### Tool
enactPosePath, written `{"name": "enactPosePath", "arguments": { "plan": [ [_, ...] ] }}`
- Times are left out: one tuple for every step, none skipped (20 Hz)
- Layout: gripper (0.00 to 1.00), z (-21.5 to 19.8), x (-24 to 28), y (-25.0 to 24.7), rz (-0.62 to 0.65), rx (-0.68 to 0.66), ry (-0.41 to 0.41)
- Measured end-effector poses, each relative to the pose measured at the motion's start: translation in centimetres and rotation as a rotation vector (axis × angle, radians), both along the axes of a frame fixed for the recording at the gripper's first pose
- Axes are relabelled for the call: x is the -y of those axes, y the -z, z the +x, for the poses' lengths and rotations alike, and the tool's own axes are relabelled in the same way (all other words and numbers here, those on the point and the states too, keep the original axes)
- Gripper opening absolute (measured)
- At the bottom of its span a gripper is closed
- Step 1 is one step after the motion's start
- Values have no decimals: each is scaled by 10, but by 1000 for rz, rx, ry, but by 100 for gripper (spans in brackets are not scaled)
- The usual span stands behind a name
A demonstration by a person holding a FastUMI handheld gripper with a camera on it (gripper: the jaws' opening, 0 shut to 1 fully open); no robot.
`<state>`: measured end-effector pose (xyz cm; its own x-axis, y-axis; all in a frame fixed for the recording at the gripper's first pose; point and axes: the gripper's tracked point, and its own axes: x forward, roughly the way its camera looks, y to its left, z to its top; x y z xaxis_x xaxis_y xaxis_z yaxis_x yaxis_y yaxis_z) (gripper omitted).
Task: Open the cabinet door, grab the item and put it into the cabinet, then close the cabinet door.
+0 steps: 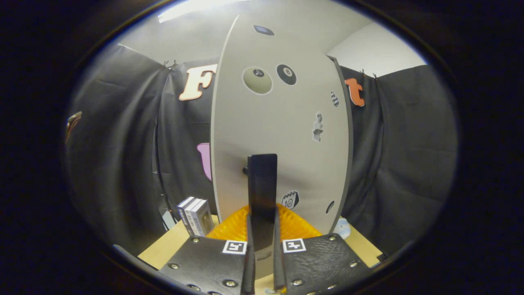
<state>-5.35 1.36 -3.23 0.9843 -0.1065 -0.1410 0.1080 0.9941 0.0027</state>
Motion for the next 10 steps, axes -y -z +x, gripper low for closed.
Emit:
{"name": "enactPosePath", "arguments": {
  "plan": [
    [17, -2, 2, 0, -1, -4, 10],
    [17, -4, 5, 0, -1, -7, 22],
    [17, -6, 7, 1, 1, -11, 34],
    [17, -9, 10, 0, 5, -15, 47],
    [17, -11, 12, 1, 8, -20, 60],
    [17, -14, 15, 1, 9, -23, 76],
    [17, -17, 18, 0, 2, -26, 93],
    [17, -20, 23, 0, -7, -27, 111],
    [17, -22, 28, 0, -11, -28, 131],
    [17, -25, 33, 0, -9, -31, 151]
  ]
}}
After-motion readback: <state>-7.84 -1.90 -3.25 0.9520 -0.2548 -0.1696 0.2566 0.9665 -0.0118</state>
